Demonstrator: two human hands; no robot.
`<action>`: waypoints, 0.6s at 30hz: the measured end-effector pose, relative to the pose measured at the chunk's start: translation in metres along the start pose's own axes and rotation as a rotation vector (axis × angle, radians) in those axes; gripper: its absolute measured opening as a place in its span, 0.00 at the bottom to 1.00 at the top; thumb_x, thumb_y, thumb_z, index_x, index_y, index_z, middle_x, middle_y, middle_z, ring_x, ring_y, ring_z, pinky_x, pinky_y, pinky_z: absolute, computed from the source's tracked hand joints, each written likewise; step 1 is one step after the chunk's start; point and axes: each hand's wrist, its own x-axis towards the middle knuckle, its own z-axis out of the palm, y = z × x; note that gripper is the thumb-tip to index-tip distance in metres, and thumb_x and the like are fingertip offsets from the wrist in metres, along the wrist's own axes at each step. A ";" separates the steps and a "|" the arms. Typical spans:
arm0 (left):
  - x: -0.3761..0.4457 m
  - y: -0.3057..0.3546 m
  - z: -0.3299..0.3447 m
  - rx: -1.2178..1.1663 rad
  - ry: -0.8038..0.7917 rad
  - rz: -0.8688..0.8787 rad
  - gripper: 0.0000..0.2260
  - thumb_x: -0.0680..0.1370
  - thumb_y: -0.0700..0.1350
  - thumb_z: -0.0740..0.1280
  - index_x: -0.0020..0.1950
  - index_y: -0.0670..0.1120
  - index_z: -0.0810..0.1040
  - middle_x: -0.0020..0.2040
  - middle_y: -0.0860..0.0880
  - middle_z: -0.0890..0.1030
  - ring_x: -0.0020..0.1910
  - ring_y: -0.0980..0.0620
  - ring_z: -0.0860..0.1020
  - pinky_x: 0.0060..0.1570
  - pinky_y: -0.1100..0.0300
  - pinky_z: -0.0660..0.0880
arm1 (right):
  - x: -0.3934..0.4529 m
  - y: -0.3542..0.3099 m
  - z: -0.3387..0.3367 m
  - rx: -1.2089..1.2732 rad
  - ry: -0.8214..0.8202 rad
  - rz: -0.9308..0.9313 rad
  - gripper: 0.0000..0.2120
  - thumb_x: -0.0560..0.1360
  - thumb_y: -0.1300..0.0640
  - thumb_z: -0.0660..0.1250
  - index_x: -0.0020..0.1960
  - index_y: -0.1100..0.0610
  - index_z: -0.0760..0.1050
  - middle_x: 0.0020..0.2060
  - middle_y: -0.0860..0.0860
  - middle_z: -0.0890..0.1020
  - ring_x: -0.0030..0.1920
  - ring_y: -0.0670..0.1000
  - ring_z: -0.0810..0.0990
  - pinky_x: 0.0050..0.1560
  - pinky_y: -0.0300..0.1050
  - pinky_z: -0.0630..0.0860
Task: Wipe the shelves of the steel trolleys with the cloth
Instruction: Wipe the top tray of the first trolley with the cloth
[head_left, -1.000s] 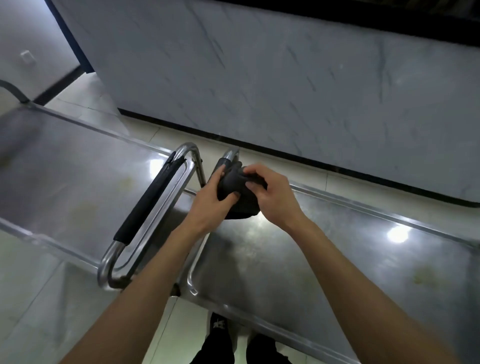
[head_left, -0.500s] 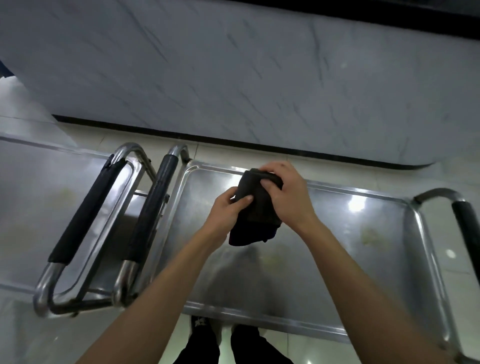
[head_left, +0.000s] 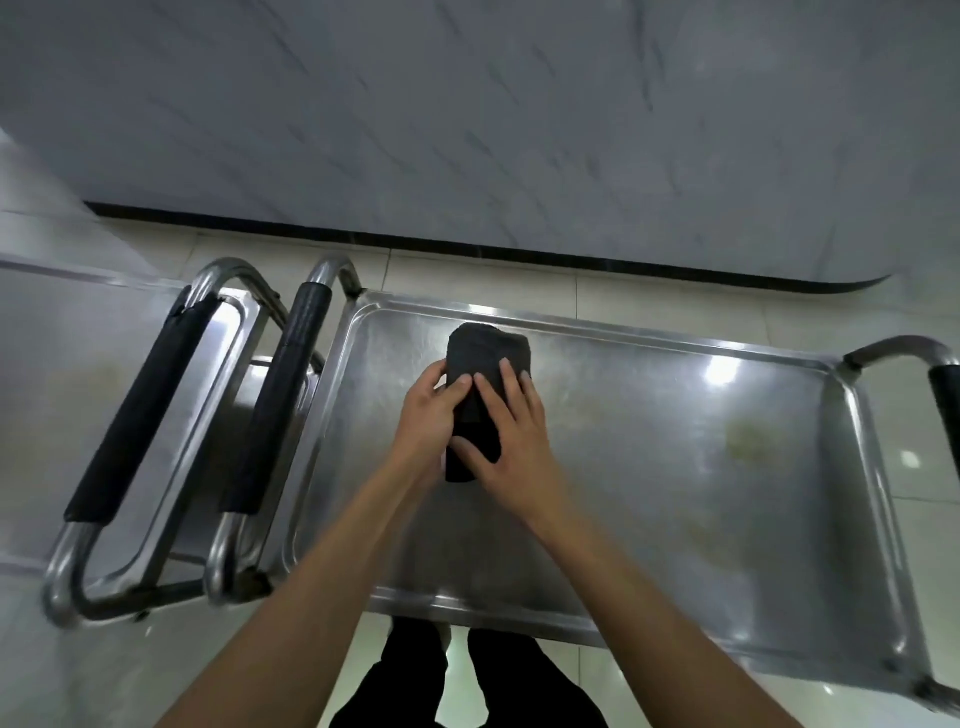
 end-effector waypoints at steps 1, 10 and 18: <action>0.002 -0.001 -0.004 0.008 0.014 0.001 0.10 0.82 0.40 0.63 0.62 0.46 0.79 0.51 0.47 0.86 0.51 0.48 0.85 0.48 0.55 0.81 | 0.003 0.001 0.006 0.027 -0.023 0.000 0.35 0.78 0.46 0.68 0.80 0.50 0.57 0.81 0.47 0.48 0.80 0.52 0.43 0.79 0.51 0.50; 0.046 -0.002 -0.047 0.153 0.077 0.019 0.11 0.83 0.38 0.62 0.60 0.49 0.80 0.54 0.46 0.85 0.55 0.47 0.83 0.60 0.44 0.79 | 0.049 0.001 0.052 -0.002 -0.103 -0.011 0.34 0.77 0.56 0.69 0.79 0.53 0.60 0.80 0.53 0.55 0.78 0.57 0.56 0.74 0.60 0.63; 0.116 0.015 -0.046 0.216 0.025 0.072 0.12 0.83 0.38 0.62 0.63 0.46 0.79 0.57 0.44 0.84 0.57 0.48 0.82 0.61 0.47 0.79 | 0.104 0.011 0.064 -0.108 0.035 0.021 0.30 0.80 0.53 0.66 0.79 0.49 0.60 0.80 0.53 0.55 0.79 0.56 0.53 0.71 0.57 0.61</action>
